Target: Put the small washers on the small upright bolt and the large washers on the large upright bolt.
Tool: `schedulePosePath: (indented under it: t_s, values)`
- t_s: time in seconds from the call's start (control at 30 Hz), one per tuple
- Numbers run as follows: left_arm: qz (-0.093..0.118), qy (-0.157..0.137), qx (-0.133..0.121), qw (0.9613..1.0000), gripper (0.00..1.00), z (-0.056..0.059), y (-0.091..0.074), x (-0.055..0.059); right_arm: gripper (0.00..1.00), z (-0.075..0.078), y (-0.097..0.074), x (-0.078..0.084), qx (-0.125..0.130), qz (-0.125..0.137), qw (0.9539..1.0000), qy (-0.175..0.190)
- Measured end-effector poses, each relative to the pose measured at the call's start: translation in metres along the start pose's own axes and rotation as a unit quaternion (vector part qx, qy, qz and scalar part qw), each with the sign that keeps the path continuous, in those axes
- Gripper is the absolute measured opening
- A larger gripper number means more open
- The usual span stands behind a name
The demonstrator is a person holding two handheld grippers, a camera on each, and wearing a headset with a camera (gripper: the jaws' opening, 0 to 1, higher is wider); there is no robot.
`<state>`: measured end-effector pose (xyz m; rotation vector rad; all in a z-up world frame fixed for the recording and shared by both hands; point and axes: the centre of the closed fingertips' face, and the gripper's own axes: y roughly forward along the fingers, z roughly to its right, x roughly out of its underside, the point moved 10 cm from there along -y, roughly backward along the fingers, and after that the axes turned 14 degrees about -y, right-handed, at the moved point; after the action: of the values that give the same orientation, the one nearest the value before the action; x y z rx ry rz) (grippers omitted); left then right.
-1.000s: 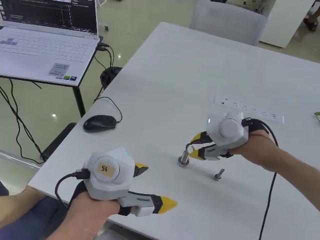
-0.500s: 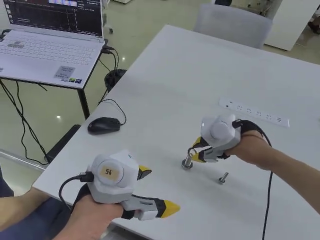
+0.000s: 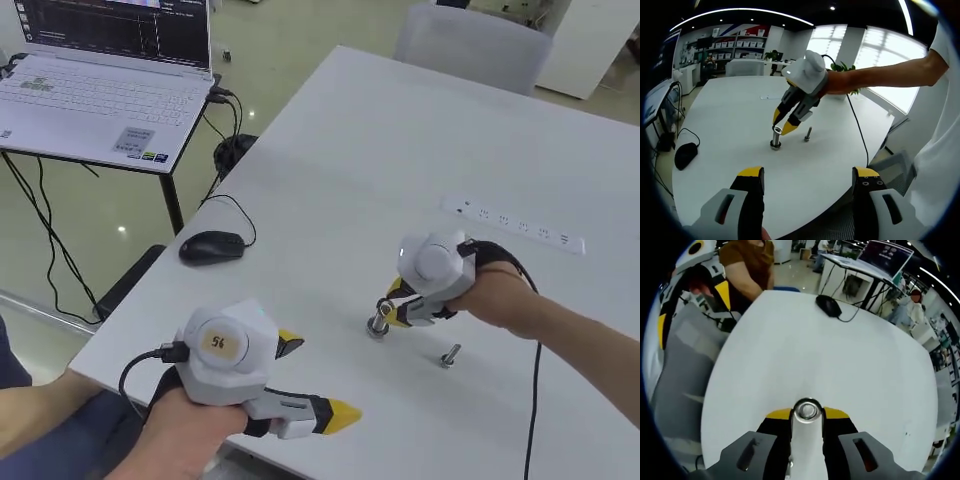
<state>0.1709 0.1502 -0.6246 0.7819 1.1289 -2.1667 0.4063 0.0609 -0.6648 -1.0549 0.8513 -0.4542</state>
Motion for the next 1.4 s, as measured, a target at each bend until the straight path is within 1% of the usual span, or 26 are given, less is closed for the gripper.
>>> schedulePosePath:
  t_s: [0.2,0.5,0.67,0.83,1.03,1.2,1.3,1.4]
  values:
    - [0.000,0.000,-0.002,1.0000,0.71,-0.003,-0.001,-0.001,0.23,0.001,0.005,0.002,-0.006,-0.004,1.0000,-0.001]
    - [-0.001,-0.002,-0.002,1.0000,0.71,-0.003,0.000,0.000,0.23,0.001,0.009,0.000,-0.012,-0.011,0.9999,-0.003]
    - [-0.001,-0.004,-0.002,1.0000,0.71,-0.004,0.001,0.000,0.23,0.003,0.014,0.003,-0.015,-0.014,0.9998,0.000]
    - [-0.002,-0.004,-0.001,1.0000,0.71,-0.004,0.001,0.000,0.23,0.003,0.013,0.003,-0.017,-0.011,0.9998,0.005]
    - [-0.002,-0.003,-0.001,1.0000,0.71,-0.004,0.002,0.000,0.23,0.003,0.014,0.000,-0.018,-0.020,0.9996,0.001]
    - [-0.003,-0.004,-0.001,1.0000,0.71,-0.004,0.002,0.000,0.23,0.003,0.015,-0.005,-0.024,-0.034,0.9990,-0.016]
    - [-0.003,-0.004,-0.001,1.0000,0.71,-0.004,0.002,0.000,0.23,0.005,0.015,-0.007,-0.029,-0.036,0.9989,-0.009]
    - [-0.003,-0.003,0.000,1.0000,0.71,-0.003,0.003,0.000,0.23,0.005,0.017,-0.007,-0.032,-0.041,0.9985,-0.018]
